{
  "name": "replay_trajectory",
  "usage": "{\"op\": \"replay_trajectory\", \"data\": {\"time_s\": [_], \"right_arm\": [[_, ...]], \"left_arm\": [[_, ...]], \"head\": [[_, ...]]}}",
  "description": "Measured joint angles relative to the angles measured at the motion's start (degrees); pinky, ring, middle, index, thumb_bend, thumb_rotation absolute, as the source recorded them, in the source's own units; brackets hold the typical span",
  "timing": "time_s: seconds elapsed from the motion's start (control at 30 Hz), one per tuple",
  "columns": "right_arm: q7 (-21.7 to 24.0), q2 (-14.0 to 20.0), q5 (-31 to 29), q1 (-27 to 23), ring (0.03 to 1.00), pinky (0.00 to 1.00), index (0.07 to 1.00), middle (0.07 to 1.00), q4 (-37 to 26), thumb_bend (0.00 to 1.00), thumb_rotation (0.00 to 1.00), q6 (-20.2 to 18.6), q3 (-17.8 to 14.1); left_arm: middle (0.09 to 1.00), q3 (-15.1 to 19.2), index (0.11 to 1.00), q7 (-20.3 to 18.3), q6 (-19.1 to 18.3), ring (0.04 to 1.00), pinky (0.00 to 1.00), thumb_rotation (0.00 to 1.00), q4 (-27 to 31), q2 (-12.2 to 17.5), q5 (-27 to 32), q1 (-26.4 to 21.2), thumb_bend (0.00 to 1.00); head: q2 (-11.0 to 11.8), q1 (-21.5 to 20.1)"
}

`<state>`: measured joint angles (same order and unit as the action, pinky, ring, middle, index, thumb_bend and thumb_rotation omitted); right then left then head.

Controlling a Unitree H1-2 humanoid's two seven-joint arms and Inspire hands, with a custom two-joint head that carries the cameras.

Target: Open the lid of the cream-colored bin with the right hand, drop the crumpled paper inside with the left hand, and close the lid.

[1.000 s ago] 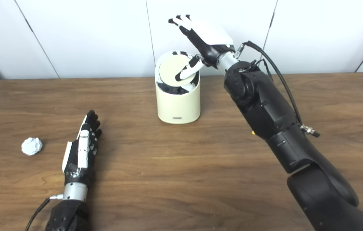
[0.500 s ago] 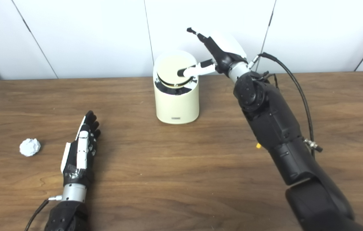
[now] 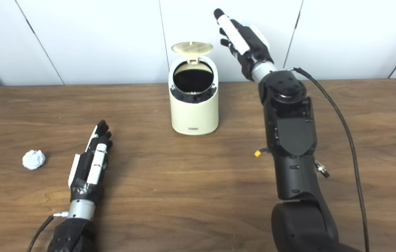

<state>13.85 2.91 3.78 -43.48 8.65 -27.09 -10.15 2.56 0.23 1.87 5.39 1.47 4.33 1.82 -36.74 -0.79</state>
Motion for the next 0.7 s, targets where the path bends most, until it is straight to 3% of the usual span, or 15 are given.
{"op": "replay_trajectory", "data": {"time_s": [0.13,0.27,0.6,0.7], "right_arm": [[-0.70,1.43,-4.81,3.22,0.975,0.97,0.913,0.964,-2.65,0.47,0.85,-0.06,0.04],[-4.00,4.32,-9.97,6.73,0.983,0.98,0.917,0.970,-5.47,0.44,0.93,-0.20,1.67],[-19.60,17.21,-29.12,12.96,0.988,1.00,0.907,0.969,-13.19,0.49,0.87,-0.32,13.75],[-21.04,18.94,-31.93,15.31,0.999,1.00,0.941,0.998,-14.83,0.55,0.88,-0.35,14.53]], "left_arm": [[1.000,0.12,1.000,-0.23,-0.07,1.000,1.00,0.78,-0.01,-0.01,0.36,0.00,0.42],[1.000,0.20,1.000,-0.60,0.00,1.000,1.00,0.81,-0.04,0.29,0.61,0.00,0.39],[1.000,0.55,1.000,-0.74,0.15,1.000,1.00,0.84,-0.27,0.38,0.77,-0.05,0.36],[1.000,0.75,1.000,-0.85,0.18,1.000,1.00,0.84,-0.34,0.38,1.03,-0.10,0.35]], "head": [[0.09,-0.18],[0.18,-0.35],[-0.09,-1.06],[-0.35,-1.32]]}}
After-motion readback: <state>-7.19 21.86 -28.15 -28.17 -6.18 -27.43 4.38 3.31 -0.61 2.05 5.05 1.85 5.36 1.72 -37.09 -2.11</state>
